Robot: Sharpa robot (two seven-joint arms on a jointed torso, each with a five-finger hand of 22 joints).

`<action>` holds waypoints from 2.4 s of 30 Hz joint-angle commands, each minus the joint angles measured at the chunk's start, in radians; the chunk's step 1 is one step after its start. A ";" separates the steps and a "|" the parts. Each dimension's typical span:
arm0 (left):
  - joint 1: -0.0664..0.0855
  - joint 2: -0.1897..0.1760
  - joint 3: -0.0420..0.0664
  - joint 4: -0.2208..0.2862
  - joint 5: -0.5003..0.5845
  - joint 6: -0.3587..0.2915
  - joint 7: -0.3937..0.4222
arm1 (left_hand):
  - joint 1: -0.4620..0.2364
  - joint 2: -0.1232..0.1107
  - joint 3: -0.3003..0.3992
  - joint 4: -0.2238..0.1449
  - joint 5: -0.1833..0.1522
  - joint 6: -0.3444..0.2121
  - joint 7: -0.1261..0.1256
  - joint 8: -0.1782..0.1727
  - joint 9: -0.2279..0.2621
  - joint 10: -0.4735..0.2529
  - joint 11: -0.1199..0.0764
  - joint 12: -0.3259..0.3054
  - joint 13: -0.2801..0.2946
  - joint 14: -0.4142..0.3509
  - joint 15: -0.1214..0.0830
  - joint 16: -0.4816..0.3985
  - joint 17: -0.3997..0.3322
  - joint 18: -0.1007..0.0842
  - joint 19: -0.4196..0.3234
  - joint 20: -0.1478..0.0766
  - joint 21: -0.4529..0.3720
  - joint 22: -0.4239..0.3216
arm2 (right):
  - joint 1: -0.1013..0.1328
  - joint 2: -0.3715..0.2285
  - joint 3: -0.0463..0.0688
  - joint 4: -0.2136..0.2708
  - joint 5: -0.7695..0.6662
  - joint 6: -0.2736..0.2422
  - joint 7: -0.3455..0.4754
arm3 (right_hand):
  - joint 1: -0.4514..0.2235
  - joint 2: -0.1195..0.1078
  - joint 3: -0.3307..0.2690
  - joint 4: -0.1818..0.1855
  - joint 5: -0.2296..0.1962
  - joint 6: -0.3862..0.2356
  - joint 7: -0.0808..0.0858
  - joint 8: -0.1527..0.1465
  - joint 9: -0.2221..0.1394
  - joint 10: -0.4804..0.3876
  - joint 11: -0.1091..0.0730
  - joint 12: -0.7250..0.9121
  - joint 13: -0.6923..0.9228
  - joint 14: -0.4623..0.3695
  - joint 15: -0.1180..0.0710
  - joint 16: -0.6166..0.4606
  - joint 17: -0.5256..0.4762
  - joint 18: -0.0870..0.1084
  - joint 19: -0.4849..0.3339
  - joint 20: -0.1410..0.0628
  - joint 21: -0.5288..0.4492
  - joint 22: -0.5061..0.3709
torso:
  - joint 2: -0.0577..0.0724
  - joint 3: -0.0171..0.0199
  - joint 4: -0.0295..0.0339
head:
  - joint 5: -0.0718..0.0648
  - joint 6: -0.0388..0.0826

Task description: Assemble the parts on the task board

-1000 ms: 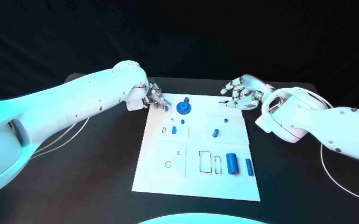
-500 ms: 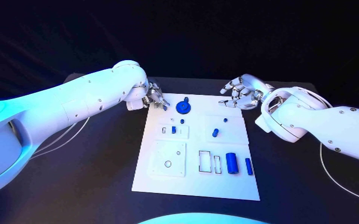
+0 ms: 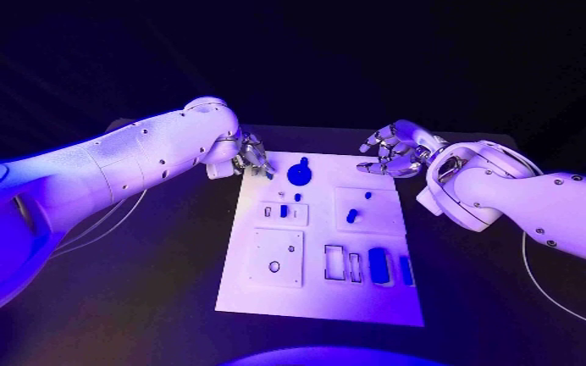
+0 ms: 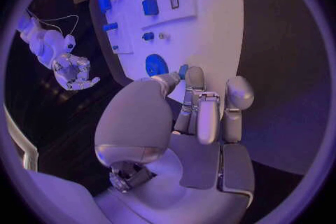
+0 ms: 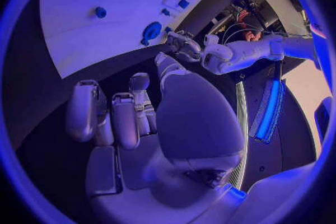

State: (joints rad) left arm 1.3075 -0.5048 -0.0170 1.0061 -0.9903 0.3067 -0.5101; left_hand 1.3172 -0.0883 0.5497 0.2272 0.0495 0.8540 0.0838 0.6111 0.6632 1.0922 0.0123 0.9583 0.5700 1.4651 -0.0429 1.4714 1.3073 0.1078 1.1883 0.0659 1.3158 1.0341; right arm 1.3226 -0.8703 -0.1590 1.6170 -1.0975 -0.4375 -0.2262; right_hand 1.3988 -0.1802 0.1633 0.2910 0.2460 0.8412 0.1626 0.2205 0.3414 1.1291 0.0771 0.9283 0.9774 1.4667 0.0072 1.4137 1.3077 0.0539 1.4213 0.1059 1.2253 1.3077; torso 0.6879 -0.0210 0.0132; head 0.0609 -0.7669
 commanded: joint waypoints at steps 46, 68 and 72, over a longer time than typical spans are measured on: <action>-0.063 -0.274 -0.012 0.447 -0.028 -0.202 0.035 | -0.171 -0.098 0.339 -0.234 0.289 0.060 -0.030 0.085 0.074 0.183 -0.034 0.122 0.194 0.066 -0.035 0.033 0.095 -0.018 0.098 -0.028 0.085 0.139 | -0.001 -0.015 0.000 0.000 -0.002 0.009 0.010 | -0.008 0.002 0.007 -0.001 0.015 0.000 -0.001 0.007 -0.002 0.006 -0.003 0.003 -0.001 0.035 -0.009 -0.007 0.009 0.019 -0.004 -0.002 -0.007 0.100 | -0.006 -0.0007 0.0061 | 0.015 -0.010; -0.075 -0.277 -0.023 0.468 -0.040 -0.101 0.039 | -0.173 -0.105 0.340 -0.242 0.294 0.065 -0.032 0.086 0.075 0.192 -0.037 0.132 0.209 0.069 -0.036 0.038 0.107 -0.020 0.102 -0.030 0.088 0.145 | -0.002 -0.014 0.000 -0.002 -0.001 0.011 0.012 | -0.008 0.001 0.008 -0.001 0.017 0.000 -0.002 0.008 -0.002 0.005 -0.003 -0.001 -0.005 0.035 -0.009 -0.008 0.008 0.020 -0.004 -0.003 -0.010 0.099 | -0.005 0.0006 0.0039 | 0.020 -0.014; -0.075 -0.274 -0.023 0.465 -0.046 -0.092 0.037 | -0.173 -0.108 0.340 -0.243 0.294 0.066 -0.032 0.085 0.074 0.194 -0.037 0.134 0.213 0.070 -0.036 0.039 0.110 -0.020 0.102 -0.030 0.089 0.146 | -0.003 -0.014 0.000 -0.003 -0.001 0.011 0.012 | -0.008 0.001 0.008 -0.001 0.017 0.000 -0.002 0.008 -0.002 0.005 -0.003 -0.001 -0.005 0.035 -0.009 -0.008 0.008 0.020 -0.004 -0.003 -0.010 0.099 | -0.005 0.0007 0.0038 | 0.022 -0.016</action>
State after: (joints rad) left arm 1.2327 -0.7814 -0.0401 1.4706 -1.0250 0.1768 -0.4822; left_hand 1.1437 -0.2000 0.7135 0.1679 0.3385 0.9107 0.0531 0.6929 0.7370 1.2787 -0.0262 1.0864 0.7826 1.4632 -0.0730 1.5069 1.3077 0.1077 1.2867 0.0357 1.4009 1.1789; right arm 1.3207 -0.8845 -0.1592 1.6140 -1.0952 -0.4365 -0.2258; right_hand 1.3988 -0.1802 0.1661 0.2882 0.2593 0.8411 0.1625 0.2246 0.3408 1.1292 0.0771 0.9283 0.9730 1.4667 0.0072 1.4082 1.3081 0.0538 1.4214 0.1059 1.2216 1.3076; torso 0.6835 -0.0204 0.0172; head 0.0822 -0.7815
